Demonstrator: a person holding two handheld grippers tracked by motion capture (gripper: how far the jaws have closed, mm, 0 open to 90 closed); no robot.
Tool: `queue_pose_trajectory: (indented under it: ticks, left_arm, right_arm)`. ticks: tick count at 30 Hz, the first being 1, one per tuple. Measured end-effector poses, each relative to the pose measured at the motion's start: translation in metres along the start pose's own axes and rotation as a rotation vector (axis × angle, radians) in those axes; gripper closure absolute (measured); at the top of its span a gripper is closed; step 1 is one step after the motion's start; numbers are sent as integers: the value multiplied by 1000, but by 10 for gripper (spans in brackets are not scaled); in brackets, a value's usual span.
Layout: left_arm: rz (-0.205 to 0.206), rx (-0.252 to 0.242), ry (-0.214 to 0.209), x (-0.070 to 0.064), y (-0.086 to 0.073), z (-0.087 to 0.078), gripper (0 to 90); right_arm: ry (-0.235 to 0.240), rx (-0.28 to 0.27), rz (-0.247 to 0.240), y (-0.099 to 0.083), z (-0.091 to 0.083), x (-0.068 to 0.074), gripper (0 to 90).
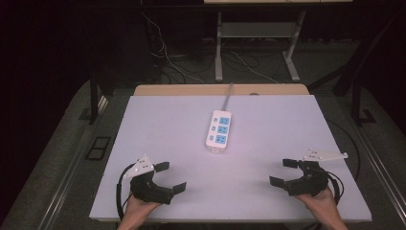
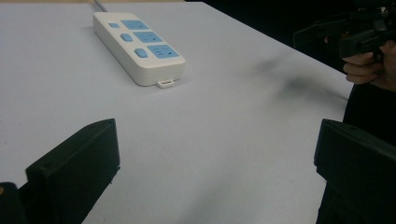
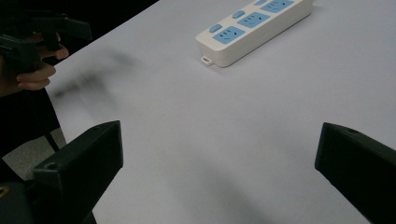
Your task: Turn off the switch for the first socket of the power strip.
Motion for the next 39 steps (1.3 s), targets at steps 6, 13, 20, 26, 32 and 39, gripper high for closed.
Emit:
queue_pose_trajectory:
  ticks: [6,13,20,26,32,39]
  left_arm:
    - [-4,-1,-2,1,0,0,0]
    - [-5,9,-10,0,-1,0,0]
    - [-2,19,-20,-2,-2,1,0]
    - [5,37,-32,-7,0,3,0]
    - [22,74,-25,-7,2,5,0]
    - [40,125,-25,-6,7,7,0]
  right_arm:
    - [0,10,-8,-1,0,1,9]
    - [-7,21,-6,-3,2,0,9]
    - [-5,38,-5,-6,4,0,8]
    - [2,49,-11,-7,6,0,8]
    - [3,54,-13,-7,7,0,8]
    - [2,56,-9,-8,6,-1,8]
Point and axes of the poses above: each handheld gripper's, and its own axes: z roughly forward along the jaws, y roughly out of its top, x roughly to its left, the point moved 10 cm from there along z, roughly forward along the jaws, and after that the axes turned 2 degrees about -z, right-handed, at the moved point
